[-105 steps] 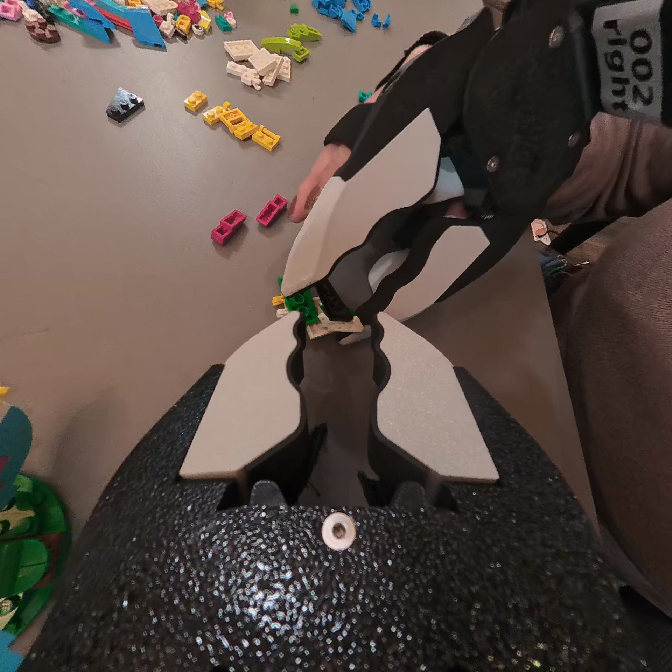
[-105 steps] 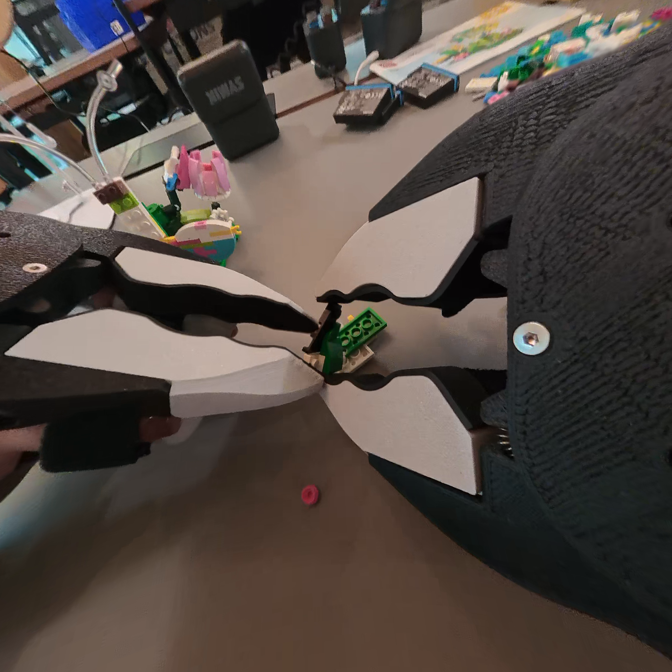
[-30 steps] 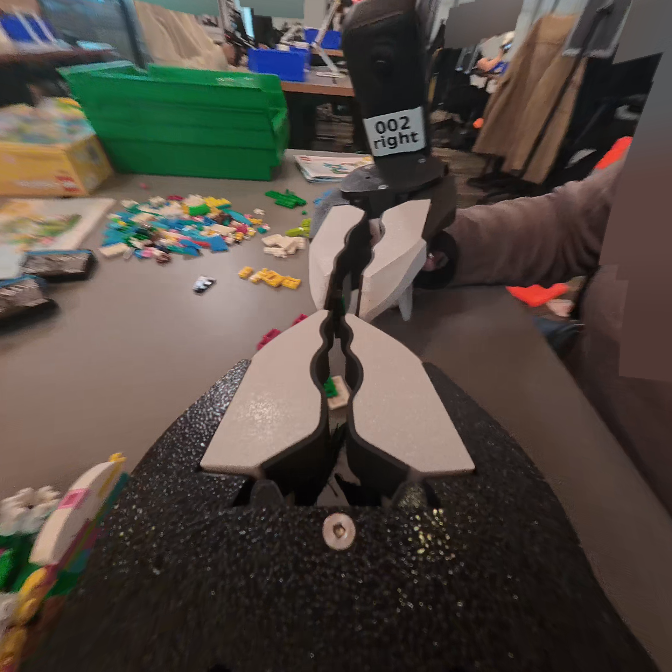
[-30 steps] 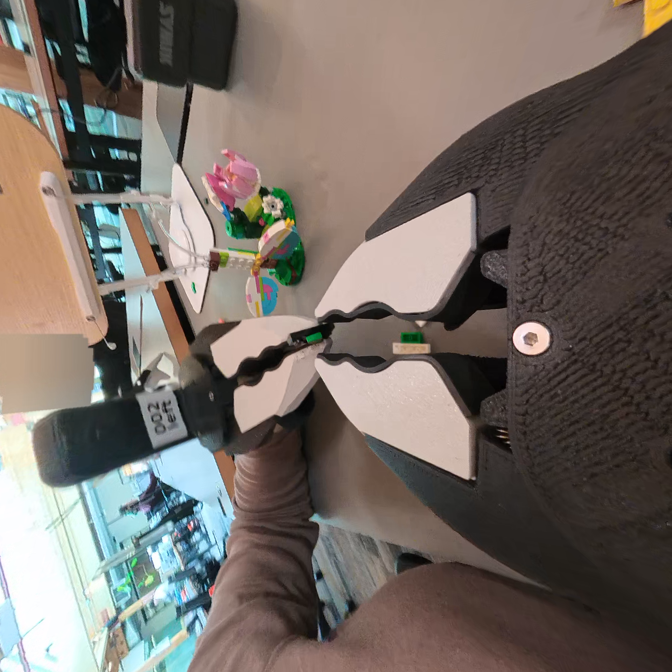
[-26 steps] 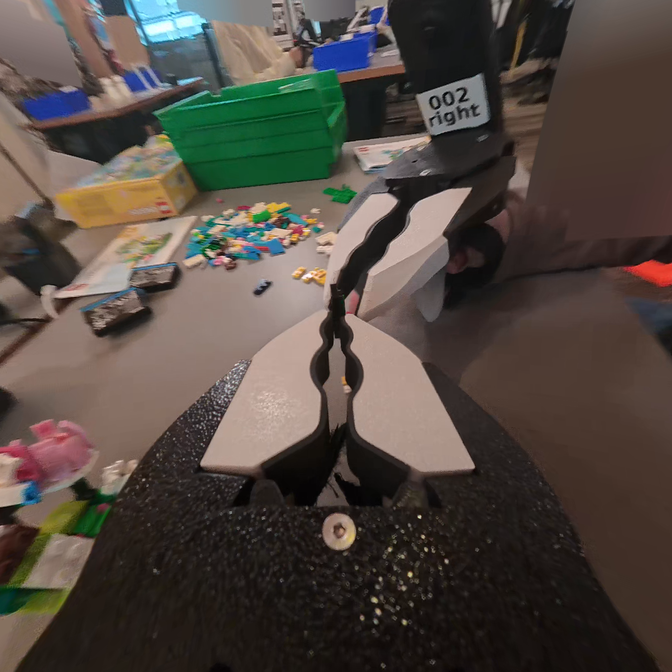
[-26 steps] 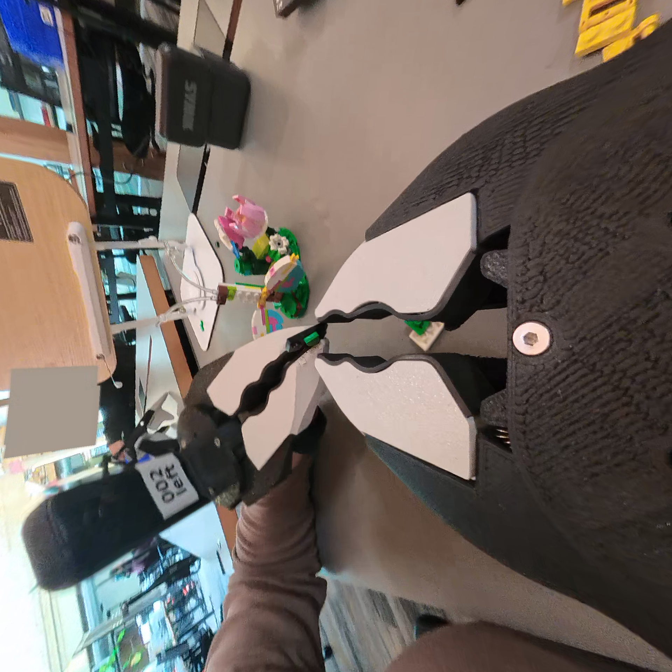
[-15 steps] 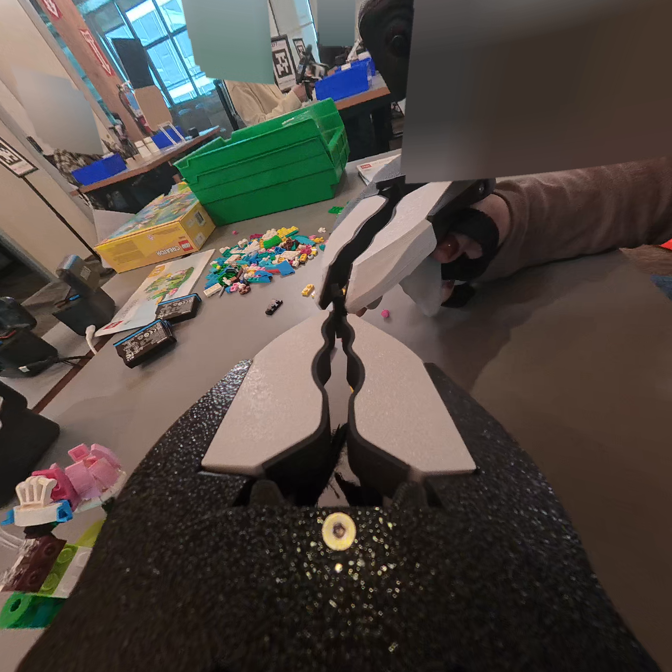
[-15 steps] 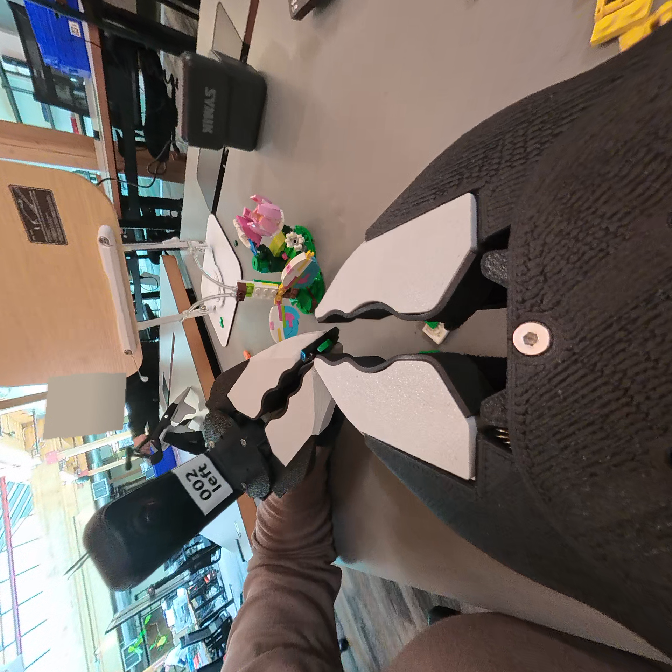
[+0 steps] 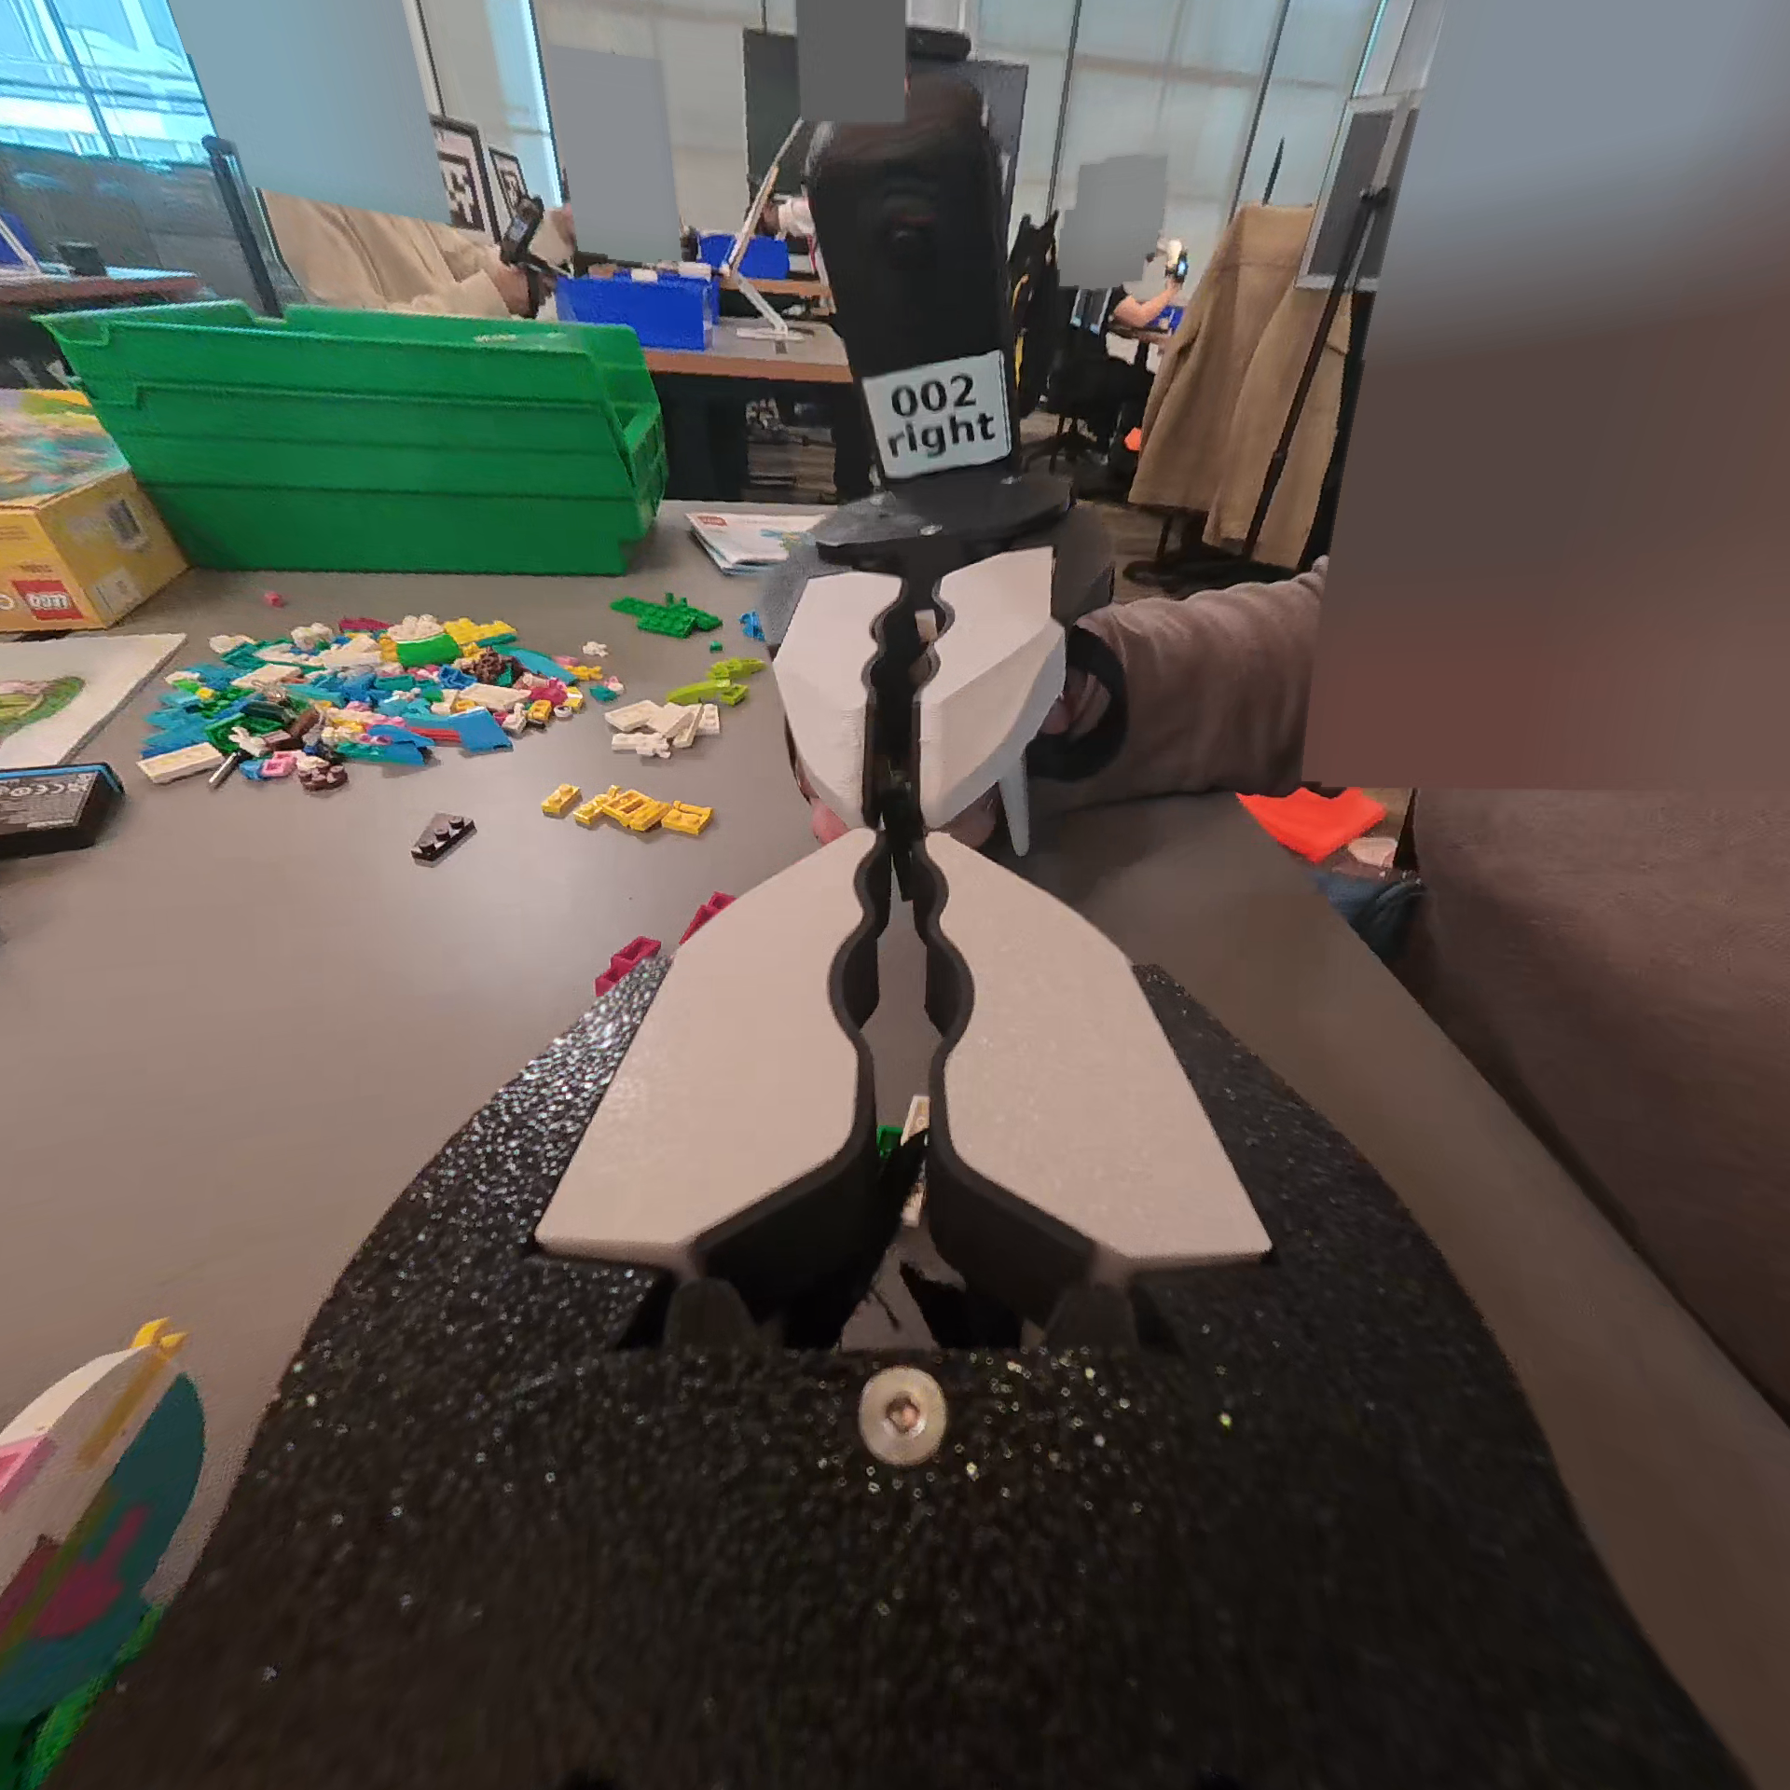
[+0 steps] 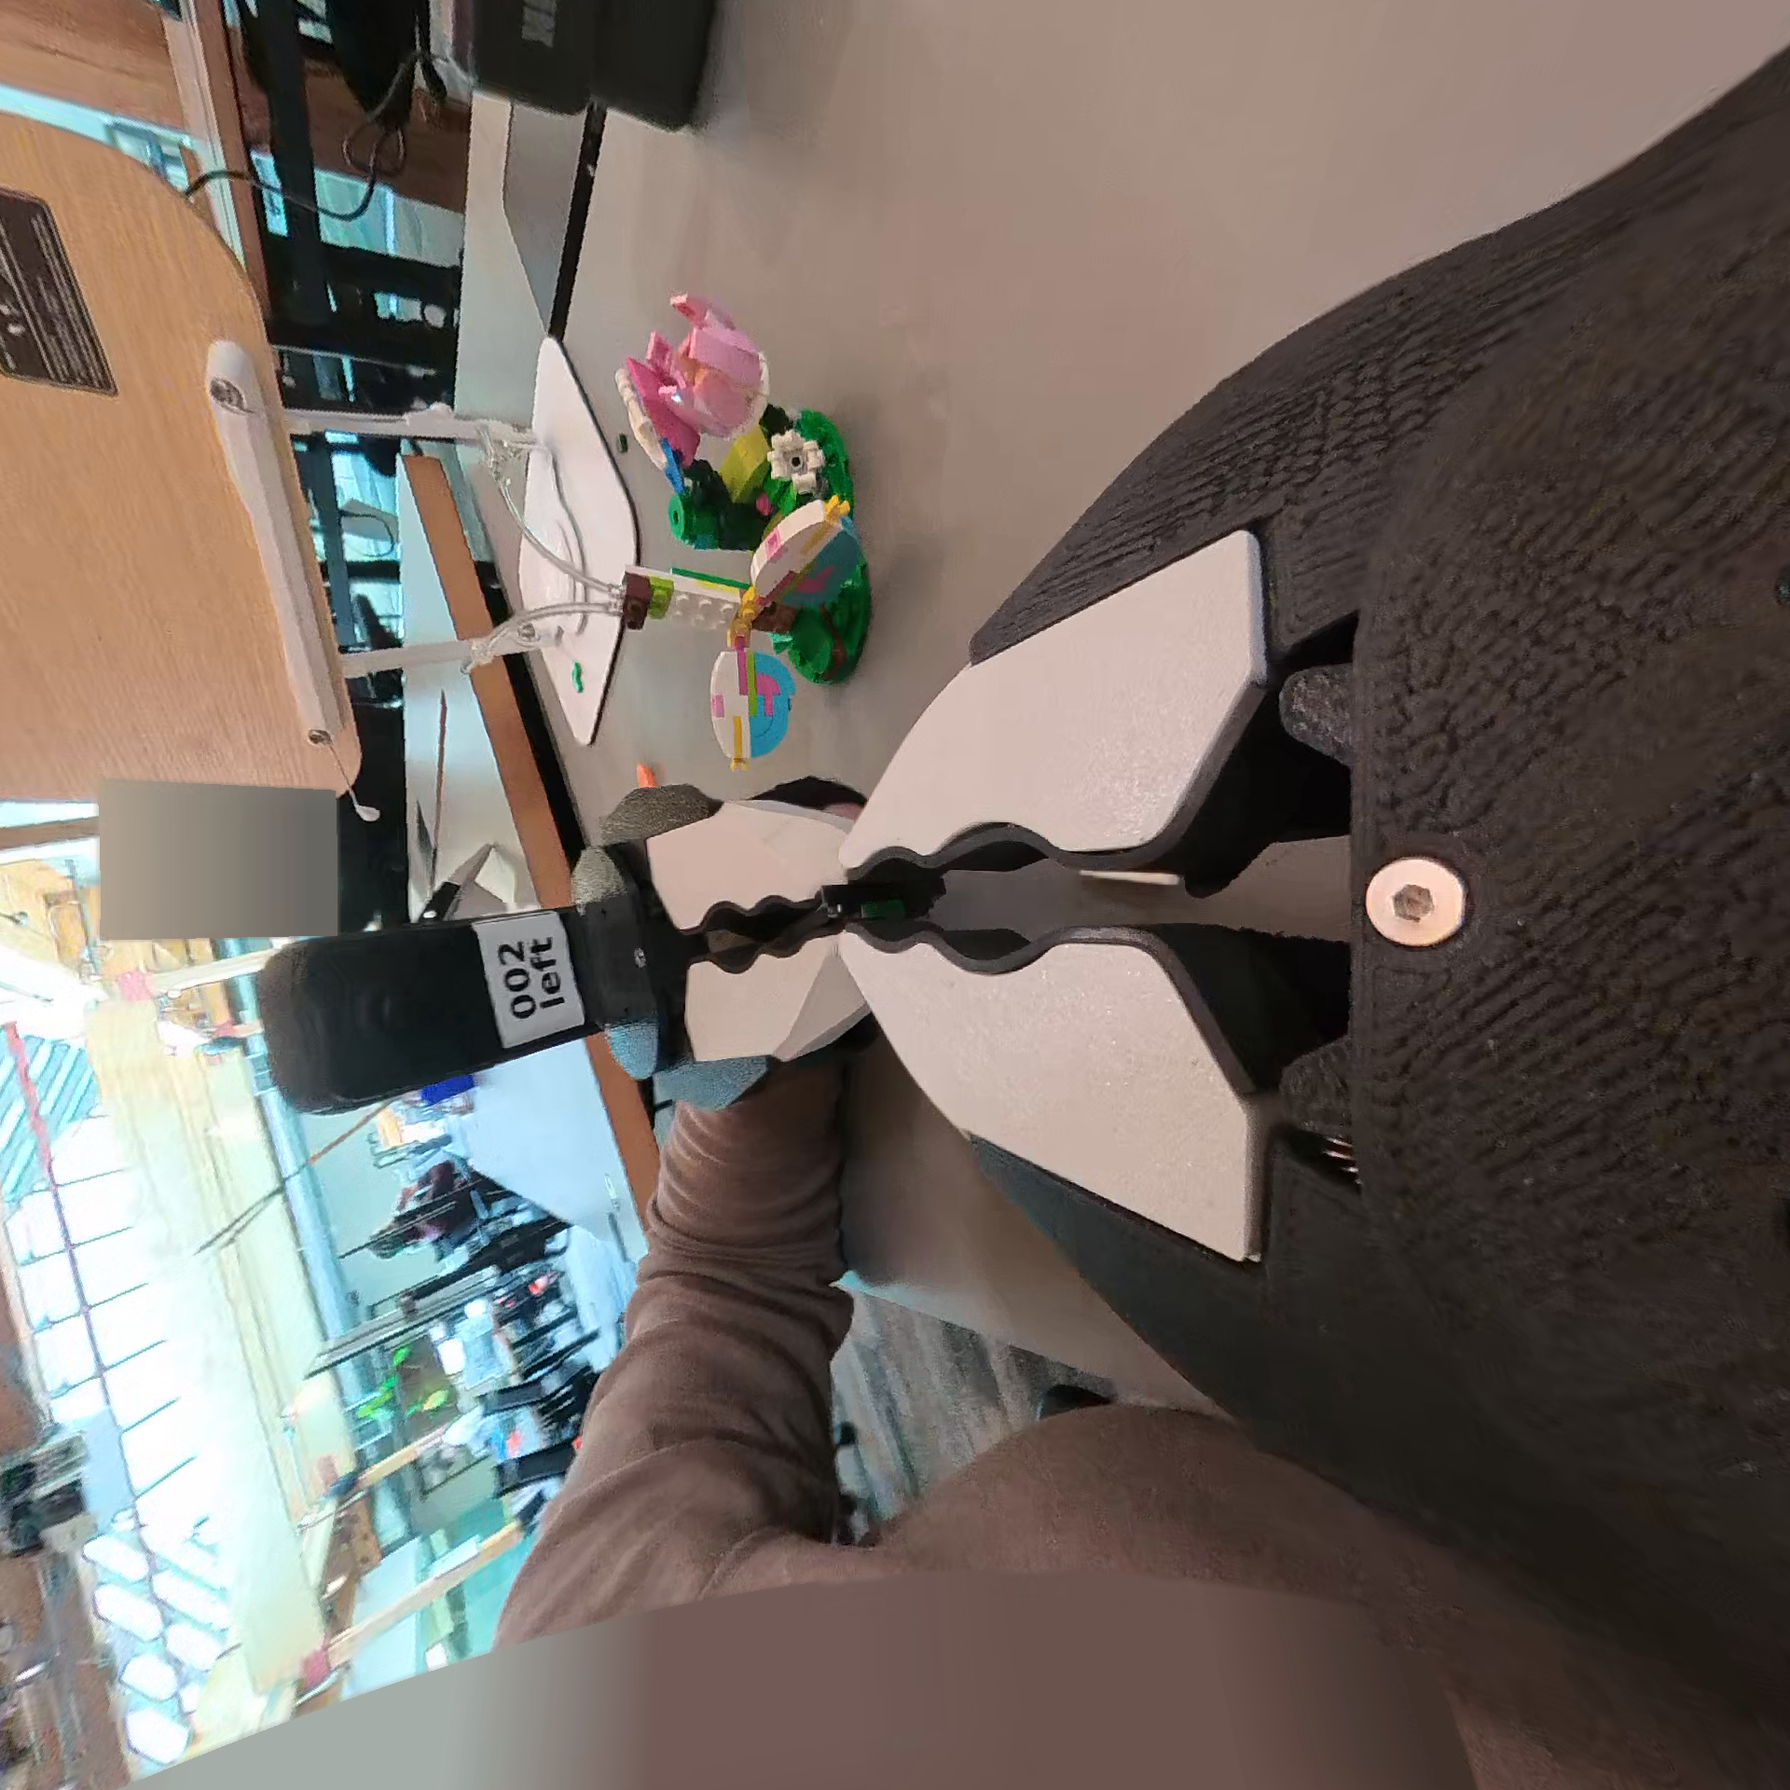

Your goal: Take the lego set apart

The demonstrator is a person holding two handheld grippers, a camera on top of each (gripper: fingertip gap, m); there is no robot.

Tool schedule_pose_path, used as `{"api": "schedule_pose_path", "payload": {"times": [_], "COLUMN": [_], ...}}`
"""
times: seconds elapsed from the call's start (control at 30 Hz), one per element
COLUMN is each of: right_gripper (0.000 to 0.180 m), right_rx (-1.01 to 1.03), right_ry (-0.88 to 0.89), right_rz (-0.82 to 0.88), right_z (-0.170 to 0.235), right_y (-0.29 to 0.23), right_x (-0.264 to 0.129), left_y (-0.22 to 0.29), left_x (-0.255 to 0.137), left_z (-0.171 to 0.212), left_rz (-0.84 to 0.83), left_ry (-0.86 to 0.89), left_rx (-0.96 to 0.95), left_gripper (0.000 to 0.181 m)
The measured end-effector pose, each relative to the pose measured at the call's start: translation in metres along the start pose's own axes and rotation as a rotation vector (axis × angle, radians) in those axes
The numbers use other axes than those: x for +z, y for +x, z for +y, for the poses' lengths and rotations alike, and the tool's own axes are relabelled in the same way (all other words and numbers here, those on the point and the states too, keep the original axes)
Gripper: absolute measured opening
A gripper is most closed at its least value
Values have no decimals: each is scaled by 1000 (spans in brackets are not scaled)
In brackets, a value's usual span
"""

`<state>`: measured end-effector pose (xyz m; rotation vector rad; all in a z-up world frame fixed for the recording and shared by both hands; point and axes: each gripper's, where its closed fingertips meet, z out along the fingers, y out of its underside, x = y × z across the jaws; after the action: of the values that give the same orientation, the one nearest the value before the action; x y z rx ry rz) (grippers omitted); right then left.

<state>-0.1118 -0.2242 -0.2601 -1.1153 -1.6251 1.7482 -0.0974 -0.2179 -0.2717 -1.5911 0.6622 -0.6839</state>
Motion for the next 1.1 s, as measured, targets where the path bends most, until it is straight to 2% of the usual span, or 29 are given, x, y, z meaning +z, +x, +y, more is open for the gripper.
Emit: {"api": "schedule_pose_path", "payload": {"times": [0.1, 0.17, 0.23, 0.4, 0.5, 0.6, 0.73, 0.83, 1.1], "right_gripper": [5, 5, 5, 5, 5, 5, 16, 17, 6], "right_rx": [107, 198, 262, 285, 301, 319, 184, 67, -85], "right_ry": [69, 130, 162, 169, 179, 188, 148, 89, 10], "right_rz": [-27, -52, -70, -93, -102, -110, 35, 82, 152], "right_z": [-7, -13, -16, -14, -14, -14, -11, -9, -3], "right_y": [2, 6, 9, 6, 5, 5, 16, 15, 15], "right_x": [-1, -4, -7, -3, -2, -2, -3, -4, -2], "left_y": [-3, -5, -4, -9, -4, -7, -14, -12, -16], "left_x": [-2, -2, -1, -1, 0, -1, -2, -1, -2], "left_z": [-5, -6, -9, -10, -9, -7, -6, -6, -4], "left_rz": [-19, -42, -43, -80, -46, -54, -97, -89, -127], "left_ry": [43, 48, 61, 61, 70, 53, 27, 26, -7], "left_rx": [-2, 2, -15, -51, -36, -39, -57, -58, -44], "left_gripper": [5, 17, 20, 16, 5, 2, 2, 2, 2]}}
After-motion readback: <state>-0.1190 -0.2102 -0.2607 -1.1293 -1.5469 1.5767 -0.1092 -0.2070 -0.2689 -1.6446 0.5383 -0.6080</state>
